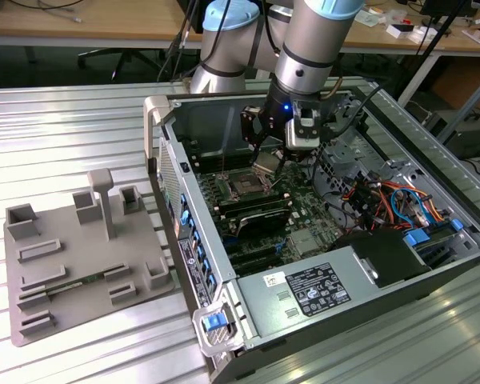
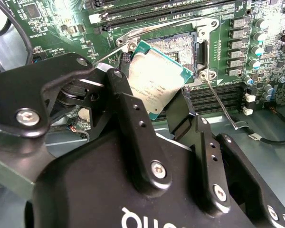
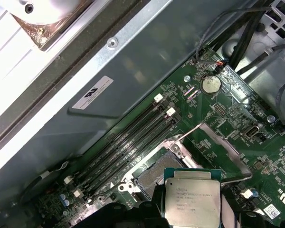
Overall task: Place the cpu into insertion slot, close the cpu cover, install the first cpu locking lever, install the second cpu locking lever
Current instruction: 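Place the cpu into insertion slot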
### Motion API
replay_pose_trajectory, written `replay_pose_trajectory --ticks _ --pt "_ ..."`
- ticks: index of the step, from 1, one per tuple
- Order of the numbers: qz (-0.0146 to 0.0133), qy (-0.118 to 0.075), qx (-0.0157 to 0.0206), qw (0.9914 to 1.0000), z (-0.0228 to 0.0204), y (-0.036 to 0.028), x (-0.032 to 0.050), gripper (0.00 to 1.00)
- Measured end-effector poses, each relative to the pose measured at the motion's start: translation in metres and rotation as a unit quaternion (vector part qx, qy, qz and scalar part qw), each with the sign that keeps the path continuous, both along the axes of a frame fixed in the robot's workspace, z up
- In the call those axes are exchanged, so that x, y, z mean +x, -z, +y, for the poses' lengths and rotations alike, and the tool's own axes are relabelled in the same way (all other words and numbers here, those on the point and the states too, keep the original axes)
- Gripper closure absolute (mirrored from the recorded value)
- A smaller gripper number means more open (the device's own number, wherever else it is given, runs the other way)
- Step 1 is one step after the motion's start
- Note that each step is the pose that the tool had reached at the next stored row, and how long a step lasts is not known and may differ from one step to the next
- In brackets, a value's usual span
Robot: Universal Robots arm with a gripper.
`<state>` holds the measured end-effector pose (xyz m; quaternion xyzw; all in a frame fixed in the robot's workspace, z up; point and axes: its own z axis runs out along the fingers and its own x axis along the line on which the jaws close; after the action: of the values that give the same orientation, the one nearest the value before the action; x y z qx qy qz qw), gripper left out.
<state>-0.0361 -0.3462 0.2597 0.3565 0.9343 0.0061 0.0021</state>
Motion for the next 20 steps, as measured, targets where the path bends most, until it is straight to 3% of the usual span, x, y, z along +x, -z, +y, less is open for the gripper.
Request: replay_pose_trajectory --ticks 20 --pt "0.0000 0.015 -0.0005 0.99988 0.0000 0.0007 0.0000 0.45"
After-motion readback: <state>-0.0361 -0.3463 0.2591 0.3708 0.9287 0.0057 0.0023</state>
